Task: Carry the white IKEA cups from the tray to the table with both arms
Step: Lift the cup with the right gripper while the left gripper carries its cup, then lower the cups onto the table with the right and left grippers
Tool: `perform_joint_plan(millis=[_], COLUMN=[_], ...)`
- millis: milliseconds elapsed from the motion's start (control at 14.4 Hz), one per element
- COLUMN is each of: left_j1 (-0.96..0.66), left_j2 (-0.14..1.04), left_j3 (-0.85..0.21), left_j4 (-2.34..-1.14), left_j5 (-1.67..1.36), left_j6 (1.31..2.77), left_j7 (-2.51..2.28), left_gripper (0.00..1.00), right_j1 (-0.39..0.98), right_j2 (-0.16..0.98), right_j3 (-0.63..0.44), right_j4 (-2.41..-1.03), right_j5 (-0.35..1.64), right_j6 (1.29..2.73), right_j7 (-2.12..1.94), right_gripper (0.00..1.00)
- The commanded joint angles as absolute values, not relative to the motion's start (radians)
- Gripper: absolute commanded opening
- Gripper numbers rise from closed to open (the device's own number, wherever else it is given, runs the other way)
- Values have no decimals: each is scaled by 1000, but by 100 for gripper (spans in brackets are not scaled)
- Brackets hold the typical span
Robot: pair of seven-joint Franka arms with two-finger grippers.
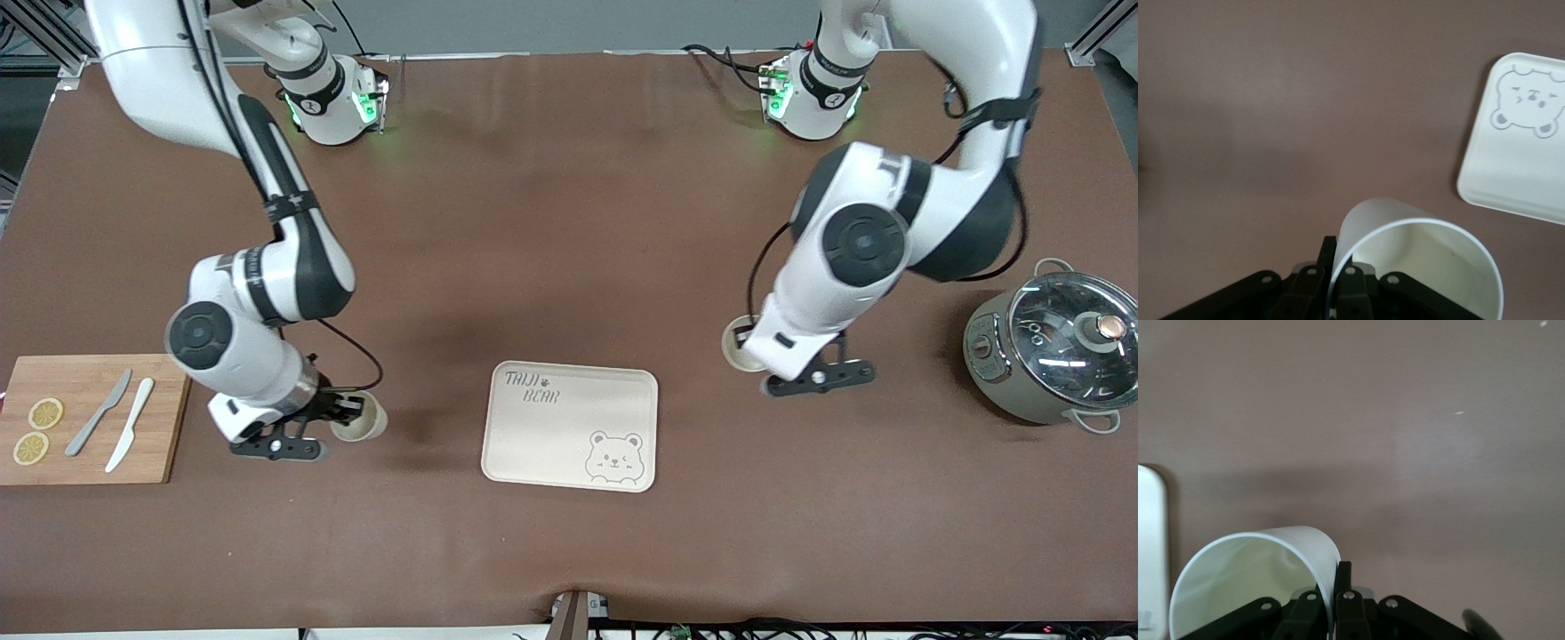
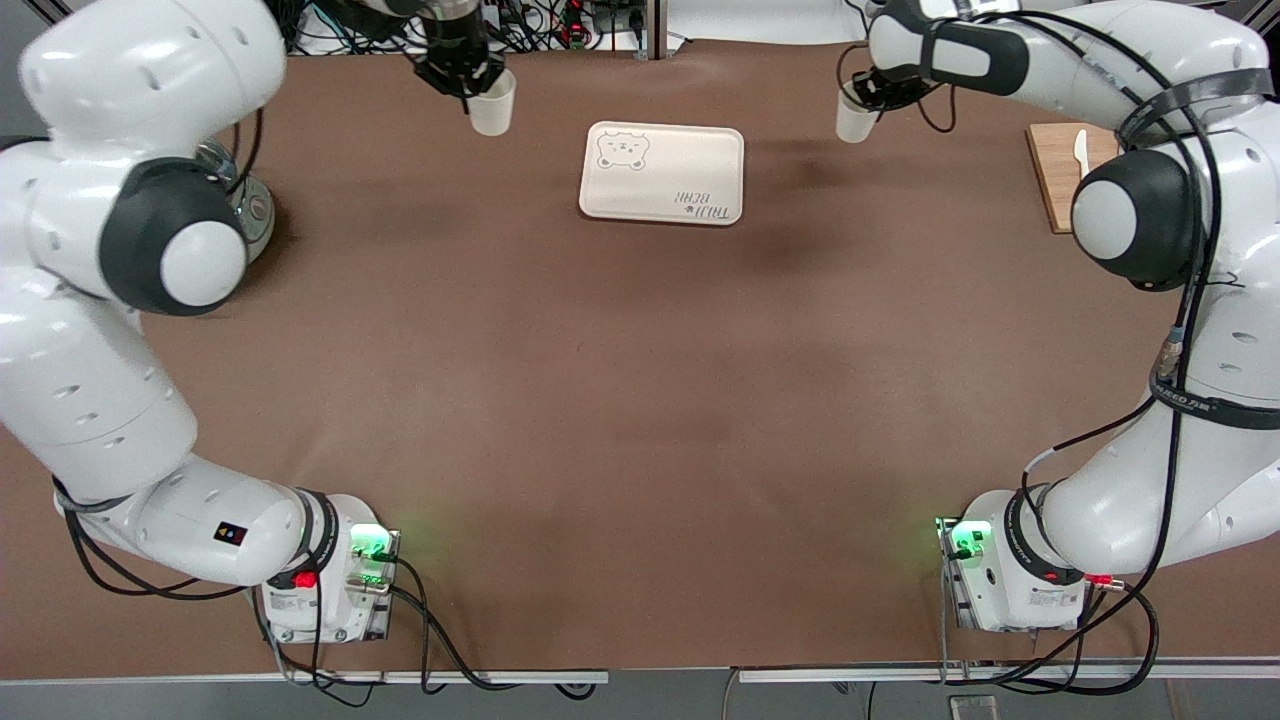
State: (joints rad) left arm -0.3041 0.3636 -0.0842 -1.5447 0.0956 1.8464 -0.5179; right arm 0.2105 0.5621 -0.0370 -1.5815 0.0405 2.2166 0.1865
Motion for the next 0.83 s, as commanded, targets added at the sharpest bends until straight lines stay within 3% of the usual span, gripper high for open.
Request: perform_joint_plan(millis=[0, 346, 762], left_j1=[-236, -112, -29], left_j2=[185, 9, -14], left_j3=[-94, -94, -95], left_j4=[-1816, -2121, -2272], left_j5=[89, -18, -32], left_j6=[1989, 2199, 2359], left_j7=[-436, -194, -61], left_gripper=[0, 0, 0], right_j1=[135, 26, -43], right_j2=[502, 506, 535], right_j3=[-17, -18, -18], right_j4=[-1660, -1690, -1715], right_j5=[57, 199, 219], right_j6=[2224, 2235, 2299], right_j7=[48, -206, -371], right_gripper=[0, 0, 0])
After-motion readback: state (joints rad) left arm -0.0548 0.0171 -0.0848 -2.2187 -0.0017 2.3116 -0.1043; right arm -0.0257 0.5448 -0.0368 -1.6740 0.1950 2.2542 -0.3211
